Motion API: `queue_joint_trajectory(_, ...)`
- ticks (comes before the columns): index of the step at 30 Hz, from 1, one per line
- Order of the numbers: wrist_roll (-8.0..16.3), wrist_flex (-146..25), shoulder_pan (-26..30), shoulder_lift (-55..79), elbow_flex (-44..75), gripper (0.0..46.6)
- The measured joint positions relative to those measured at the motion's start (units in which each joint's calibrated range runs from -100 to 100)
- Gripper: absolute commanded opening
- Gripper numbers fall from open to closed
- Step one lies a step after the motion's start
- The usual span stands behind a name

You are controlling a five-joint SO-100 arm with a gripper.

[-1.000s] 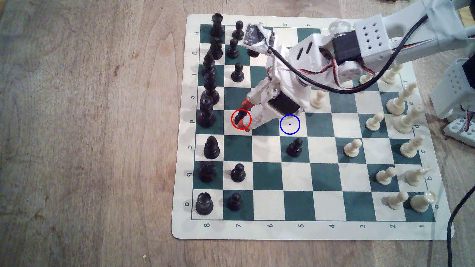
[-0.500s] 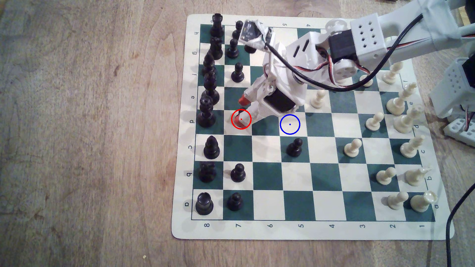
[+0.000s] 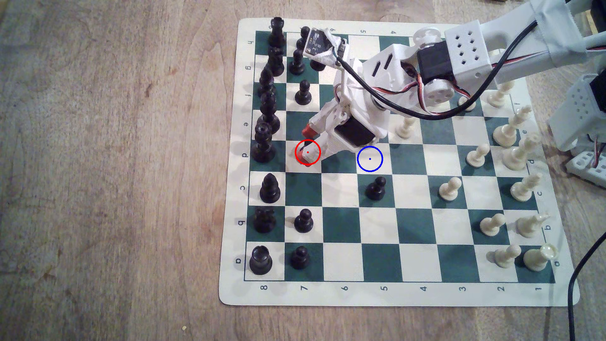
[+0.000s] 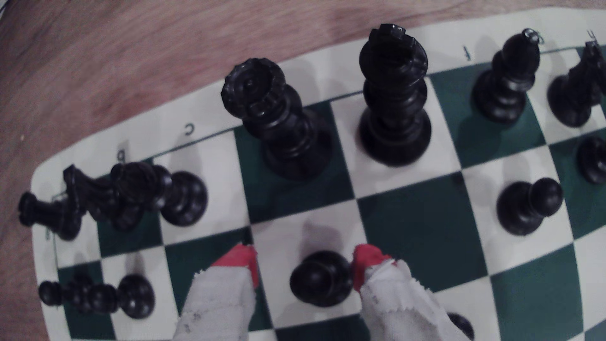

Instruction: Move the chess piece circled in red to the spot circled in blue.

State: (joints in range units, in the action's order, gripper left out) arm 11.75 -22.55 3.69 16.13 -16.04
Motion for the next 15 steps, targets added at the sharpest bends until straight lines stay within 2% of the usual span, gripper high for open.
queue_joint_trajectory(6,0.00,0.00,0.52,0.00,0.00,13.5)
queue_joint_trajectory(7,0.00,0.00,0.52,0.00,0.00,11.4)
queue_joint_trajectory(8,0.00,0.00,0.52,0.00,0.00,7.4)
queue_joint_trajectory(9,0.00,0.00,0.52,0.00,0.00,0.2)
queue_joint_trajectory(15,0.00,0.00,0.52,0.00,0.00,0.2)
